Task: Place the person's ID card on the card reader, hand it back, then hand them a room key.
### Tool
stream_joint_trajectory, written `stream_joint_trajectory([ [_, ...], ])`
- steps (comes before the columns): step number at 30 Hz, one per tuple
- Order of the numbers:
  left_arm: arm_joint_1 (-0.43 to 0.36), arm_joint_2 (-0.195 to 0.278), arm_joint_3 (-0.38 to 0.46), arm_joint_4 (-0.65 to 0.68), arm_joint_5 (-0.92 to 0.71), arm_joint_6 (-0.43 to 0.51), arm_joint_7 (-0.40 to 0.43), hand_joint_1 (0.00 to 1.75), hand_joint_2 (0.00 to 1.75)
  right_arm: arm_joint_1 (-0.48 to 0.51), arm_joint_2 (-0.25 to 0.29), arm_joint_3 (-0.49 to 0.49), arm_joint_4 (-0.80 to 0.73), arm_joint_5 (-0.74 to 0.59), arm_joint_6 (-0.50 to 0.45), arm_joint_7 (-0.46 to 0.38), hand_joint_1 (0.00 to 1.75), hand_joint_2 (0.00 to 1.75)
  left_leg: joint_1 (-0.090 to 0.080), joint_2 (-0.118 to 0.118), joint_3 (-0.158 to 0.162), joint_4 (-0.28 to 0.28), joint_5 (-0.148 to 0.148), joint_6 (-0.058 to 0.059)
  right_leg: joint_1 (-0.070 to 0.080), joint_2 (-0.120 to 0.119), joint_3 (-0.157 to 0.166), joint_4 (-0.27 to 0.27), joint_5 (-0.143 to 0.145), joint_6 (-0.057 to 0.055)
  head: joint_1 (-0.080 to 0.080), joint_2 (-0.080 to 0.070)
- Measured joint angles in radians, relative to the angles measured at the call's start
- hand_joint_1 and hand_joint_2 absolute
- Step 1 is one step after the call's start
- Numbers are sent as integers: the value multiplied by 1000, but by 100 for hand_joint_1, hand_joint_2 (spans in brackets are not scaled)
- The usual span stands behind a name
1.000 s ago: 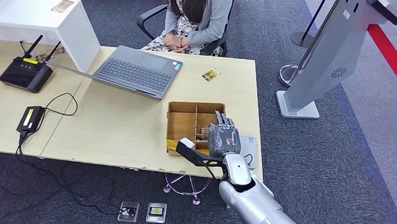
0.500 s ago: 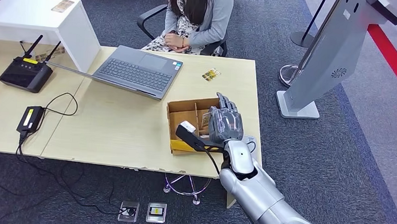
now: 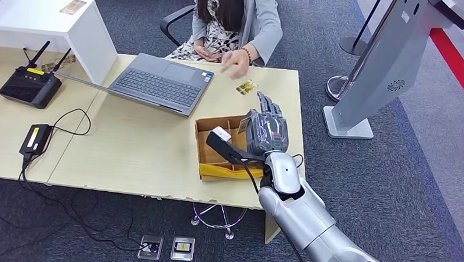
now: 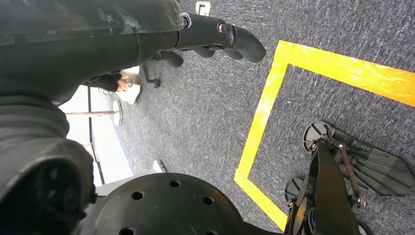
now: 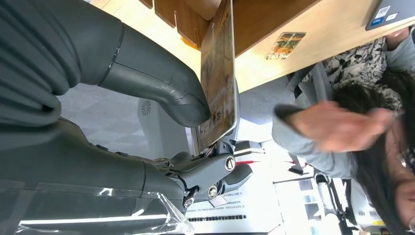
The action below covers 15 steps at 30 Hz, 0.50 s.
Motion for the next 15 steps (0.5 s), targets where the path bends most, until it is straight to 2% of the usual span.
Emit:
stream_joint_trajectory([
  [15,0,1,0,0,-15,-10,0,0,0,-80,-3,-23,33,27,-38,-26,175,175,0,0,0,0,0,0,0,0,0,0,0,0,0,0],
])
